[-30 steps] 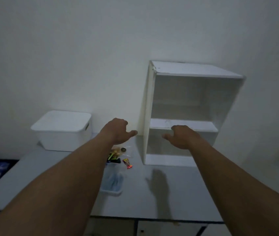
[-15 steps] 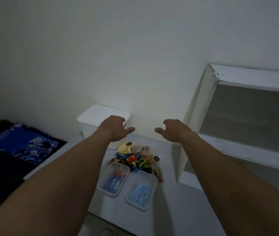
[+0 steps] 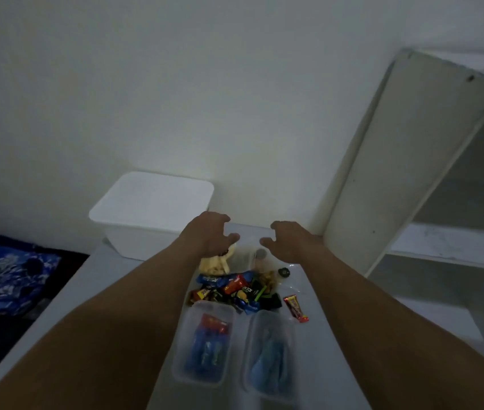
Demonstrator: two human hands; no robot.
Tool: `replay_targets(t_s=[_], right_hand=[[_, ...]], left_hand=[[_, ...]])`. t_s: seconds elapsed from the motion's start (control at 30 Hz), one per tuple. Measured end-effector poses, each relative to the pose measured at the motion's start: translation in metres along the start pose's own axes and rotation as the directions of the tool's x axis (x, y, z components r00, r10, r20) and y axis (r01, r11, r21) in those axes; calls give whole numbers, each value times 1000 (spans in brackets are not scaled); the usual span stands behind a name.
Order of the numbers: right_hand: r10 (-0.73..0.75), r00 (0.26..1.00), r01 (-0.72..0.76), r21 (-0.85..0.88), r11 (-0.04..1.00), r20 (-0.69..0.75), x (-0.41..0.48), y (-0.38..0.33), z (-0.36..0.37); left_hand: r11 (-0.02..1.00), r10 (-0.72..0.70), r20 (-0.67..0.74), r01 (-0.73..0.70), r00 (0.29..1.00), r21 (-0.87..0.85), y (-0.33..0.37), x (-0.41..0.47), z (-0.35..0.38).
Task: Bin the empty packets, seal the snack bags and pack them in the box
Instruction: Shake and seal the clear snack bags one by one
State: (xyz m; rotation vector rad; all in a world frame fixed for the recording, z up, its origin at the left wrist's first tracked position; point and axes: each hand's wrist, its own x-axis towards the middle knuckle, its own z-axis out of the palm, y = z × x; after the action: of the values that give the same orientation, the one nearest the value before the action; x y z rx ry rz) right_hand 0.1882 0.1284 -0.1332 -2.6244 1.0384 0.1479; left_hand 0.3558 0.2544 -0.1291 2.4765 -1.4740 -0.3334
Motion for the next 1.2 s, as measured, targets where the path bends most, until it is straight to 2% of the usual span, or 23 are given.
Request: replay_targets(t_s=[0.2,0.6,0.73,0.83,1.0,1.1,1.2], right_hand=[[91,996,-91,112,990,4,34,3,68],[227,974,-218,284,934,0,83,0,140],[326,945,-282,545,790,16,86,-3,138],[381,922,-322,668,671,62,85,-9,133],[408,905,-327,811,485,121,78,-19,113],[406,901,-313,876,368,152,66,-27,90],[384,915,-264,900,348,121,48,-33,59]], left_hand=[[997,74,138,-71,988,-21,-18,67,57],[989,-13,319,58,948,-133,-31,146,136],[983,-26,327,83,945,-163,-32,154,137],[983,-30,294,82,955,-164,-34,157,131],[969,5,199,44,980,-243,-27,151,100],[973,27,167,13,986,-229,-20,144,73],[972,40,128,-9,991,-235,-10,133,40]])
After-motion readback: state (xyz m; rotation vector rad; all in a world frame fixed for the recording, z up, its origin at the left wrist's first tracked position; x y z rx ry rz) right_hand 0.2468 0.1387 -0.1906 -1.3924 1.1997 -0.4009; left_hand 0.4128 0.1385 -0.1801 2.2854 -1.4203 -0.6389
